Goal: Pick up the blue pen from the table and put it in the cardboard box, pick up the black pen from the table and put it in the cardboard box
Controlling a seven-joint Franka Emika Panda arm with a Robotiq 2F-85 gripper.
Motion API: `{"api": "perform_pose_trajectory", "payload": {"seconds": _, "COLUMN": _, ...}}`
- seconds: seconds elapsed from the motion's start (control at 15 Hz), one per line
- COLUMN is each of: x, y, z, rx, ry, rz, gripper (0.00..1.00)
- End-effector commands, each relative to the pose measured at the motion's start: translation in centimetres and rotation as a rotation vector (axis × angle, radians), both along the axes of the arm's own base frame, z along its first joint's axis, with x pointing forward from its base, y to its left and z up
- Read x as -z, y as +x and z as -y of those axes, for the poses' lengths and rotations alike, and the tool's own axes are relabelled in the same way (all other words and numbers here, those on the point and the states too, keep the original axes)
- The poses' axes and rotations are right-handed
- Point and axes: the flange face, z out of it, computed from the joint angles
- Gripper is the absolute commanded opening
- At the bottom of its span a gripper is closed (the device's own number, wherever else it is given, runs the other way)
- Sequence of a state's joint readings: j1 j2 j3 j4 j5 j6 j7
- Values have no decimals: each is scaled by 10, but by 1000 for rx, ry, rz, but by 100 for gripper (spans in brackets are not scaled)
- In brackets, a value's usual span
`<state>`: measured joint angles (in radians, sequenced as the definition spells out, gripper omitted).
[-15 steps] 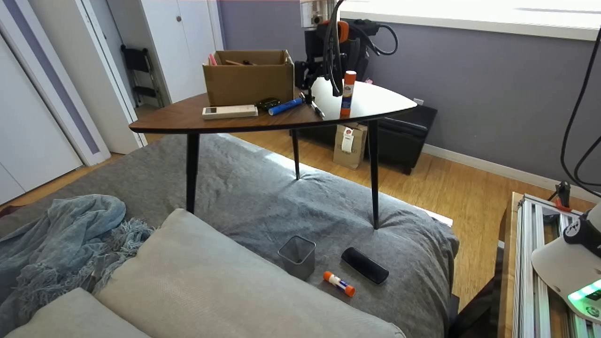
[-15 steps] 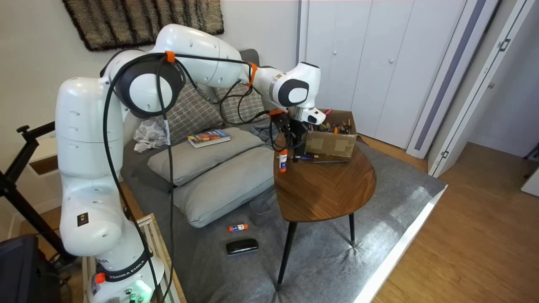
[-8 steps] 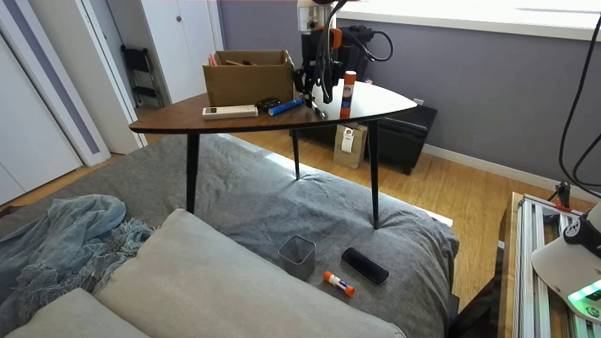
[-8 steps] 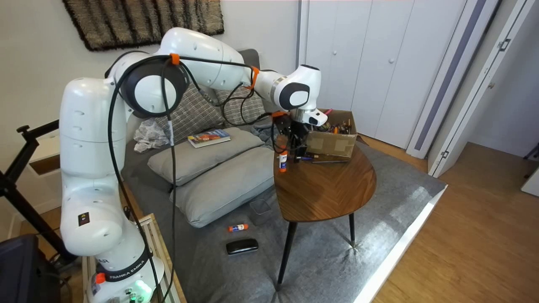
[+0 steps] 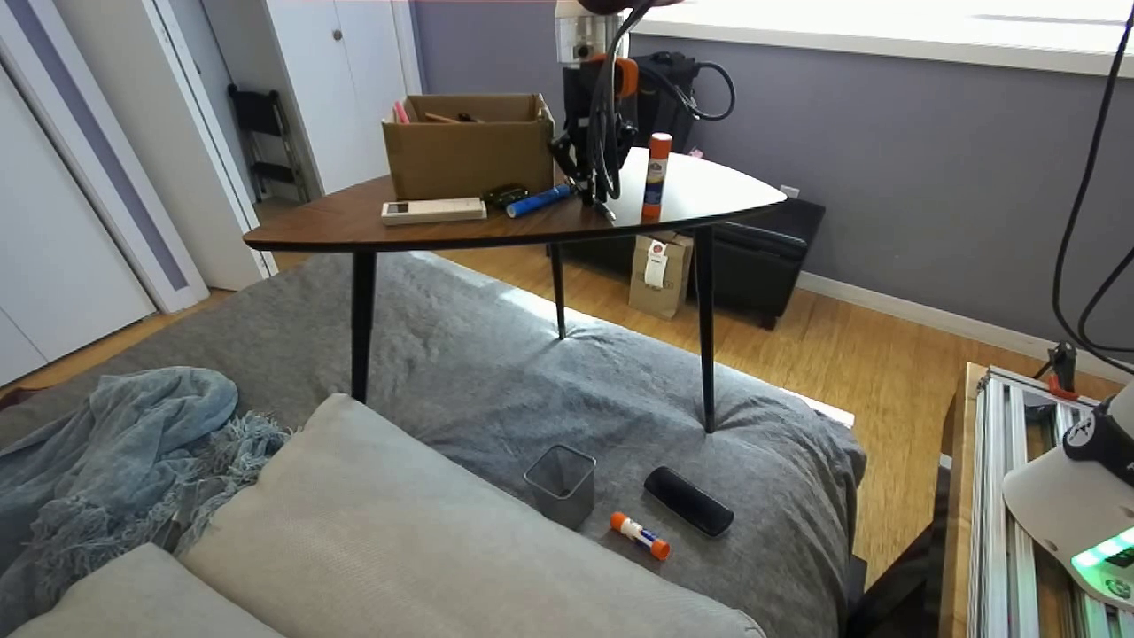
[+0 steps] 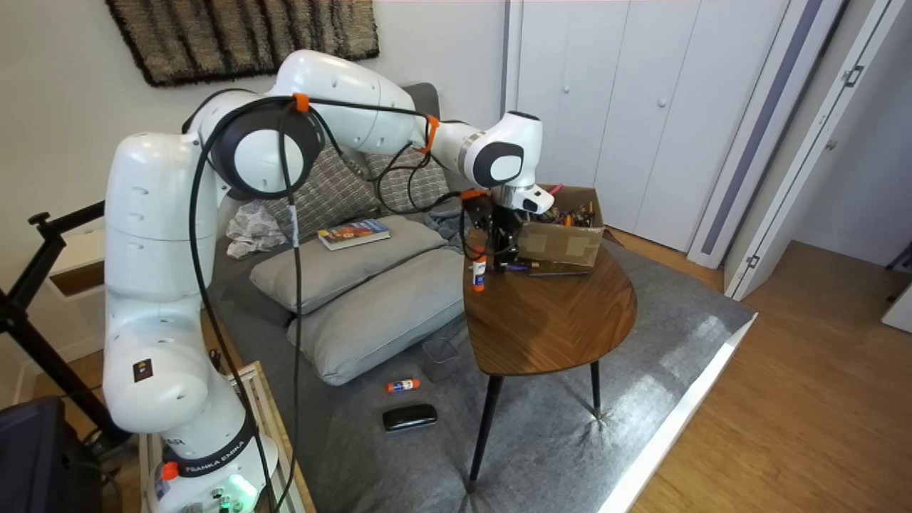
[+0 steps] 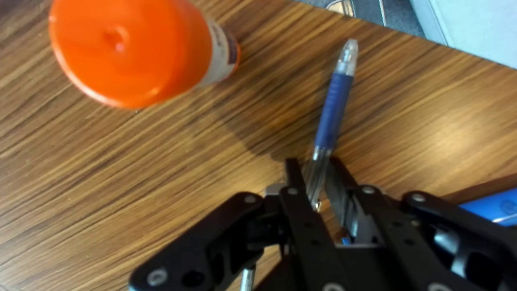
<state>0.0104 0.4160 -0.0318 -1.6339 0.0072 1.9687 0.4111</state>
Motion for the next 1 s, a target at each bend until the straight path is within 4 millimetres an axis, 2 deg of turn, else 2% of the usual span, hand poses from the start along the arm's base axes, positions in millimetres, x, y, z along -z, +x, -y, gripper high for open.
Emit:
{"api": "perform_pose_trajectory", "payload": {"seconds": 0.0, "x": 4, "y": 7, "z": -1, "rx": 16, "ry": -17, "rz": 10, "gripper": 23}}
{"api": "perform_pose_trajectory", "payload": {"seconds": 0.07, "x": 3, "y": 7, "z": -1, "rx": 15, "ry": -16, "rz": 11, "gripper": 7}}
{"api": "perform_pose_trajectory", "payload": {"seconds": 0.13, "x": 0, "y": 5, "z": -1, "rx": 18, "ry": -12, "rz": 12, "gripper": 6}}
{"api": "perform_pose_trajectory", "payload": {"seconds": 0.2, "x": -2, "y": 2, "z": -2, "rx": 23, "ry": -13, "rz": 4, "gripper": 0}}
{"api": "perform_pose_trajectory", "payload": {"seconds": 0.47, "x": -20, "y": -9, "z": -4, "rx": 61, "ry": -20, "rz": 22, "gripper": 3}}
{"api": "perform_pose_trajectory", "payload": {"seconds": 0.93, "x": -66, "y": -29, "z": 0, "rx": 158, "ry": -61, "rz": 97, "gripper": 3}}
